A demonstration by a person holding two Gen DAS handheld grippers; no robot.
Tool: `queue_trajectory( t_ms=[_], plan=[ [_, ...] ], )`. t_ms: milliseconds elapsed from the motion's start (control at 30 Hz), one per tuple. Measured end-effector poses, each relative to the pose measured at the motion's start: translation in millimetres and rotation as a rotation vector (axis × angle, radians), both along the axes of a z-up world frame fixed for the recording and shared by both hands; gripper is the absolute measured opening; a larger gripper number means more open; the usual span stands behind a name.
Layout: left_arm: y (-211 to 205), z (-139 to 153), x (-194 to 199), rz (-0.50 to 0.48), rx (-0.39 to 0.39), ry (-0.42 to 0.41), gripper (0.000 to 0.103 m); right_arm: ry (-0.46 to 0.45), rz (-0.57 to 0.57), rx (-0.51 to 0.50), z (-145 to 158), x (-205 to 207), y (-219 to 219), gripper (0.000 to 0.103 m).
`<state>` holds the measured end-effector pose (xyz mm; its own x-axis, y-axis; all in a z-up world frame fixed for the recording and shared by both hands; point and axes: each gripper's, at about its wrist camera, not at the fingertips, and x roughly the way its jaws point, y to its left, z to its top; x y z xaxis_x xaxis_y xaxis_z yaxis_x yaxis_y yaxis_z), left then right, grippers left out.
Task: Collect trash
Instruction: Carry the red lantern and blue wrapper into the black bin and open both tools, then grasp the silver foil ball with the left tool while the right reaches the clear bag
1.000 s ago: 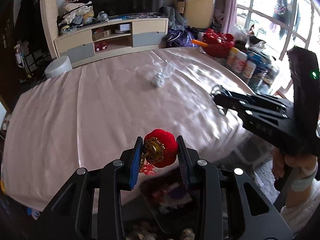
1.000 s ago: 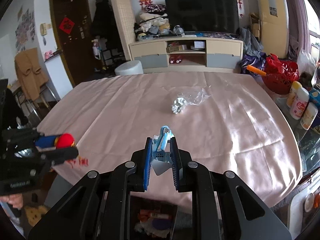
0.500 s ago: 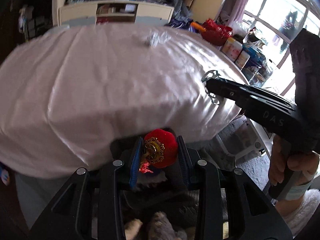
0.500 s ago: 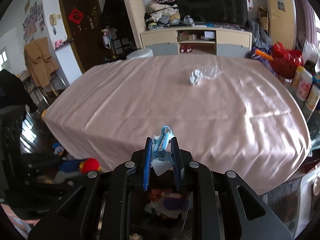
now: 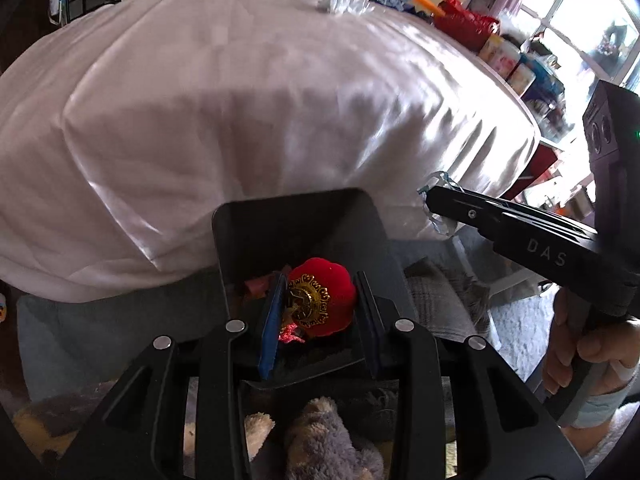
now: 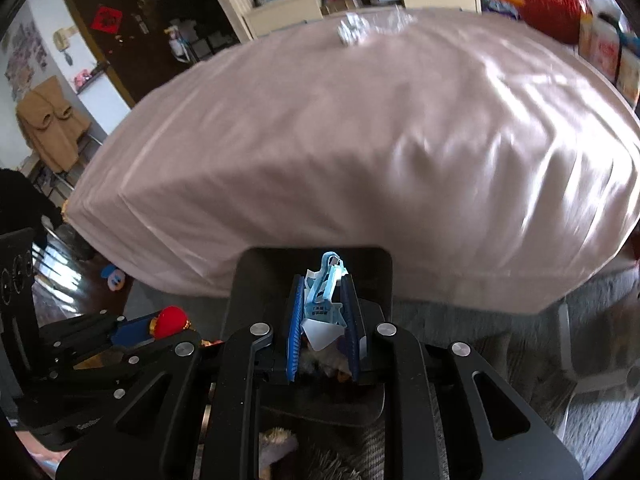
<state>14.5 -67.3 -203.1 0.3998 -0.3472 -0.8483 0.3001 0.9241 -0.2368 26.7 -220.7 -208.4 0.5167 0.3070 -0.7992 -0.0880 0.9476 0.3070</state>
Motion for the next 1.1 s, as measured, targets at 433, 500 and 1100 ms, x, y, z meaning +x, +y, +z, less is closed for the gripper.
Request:
queue_trajectory(
  t_ms=[433, 500, 1100],
  plan=[
    [0.3, -40.1, 6.4, -0.019, 0.009, 0.102, 0.032, 0.090, 0.030, 0.008, -29.4, 13.4, 15.1, 0.022],
    [1.3, -40.3, 6.5, -0.016, 0.008, 0.107, 0.032, 0.093, 0.033, 0.009, -29.3, 14.8, 15.4, 0.022],
    [7.1, -24.7, 3.4, -0.002, 0.004, 0.071, 0.080, 0.040, -0.091, 0.026, -10.9, 14.1, -22.8, 0.090]
  ],
)
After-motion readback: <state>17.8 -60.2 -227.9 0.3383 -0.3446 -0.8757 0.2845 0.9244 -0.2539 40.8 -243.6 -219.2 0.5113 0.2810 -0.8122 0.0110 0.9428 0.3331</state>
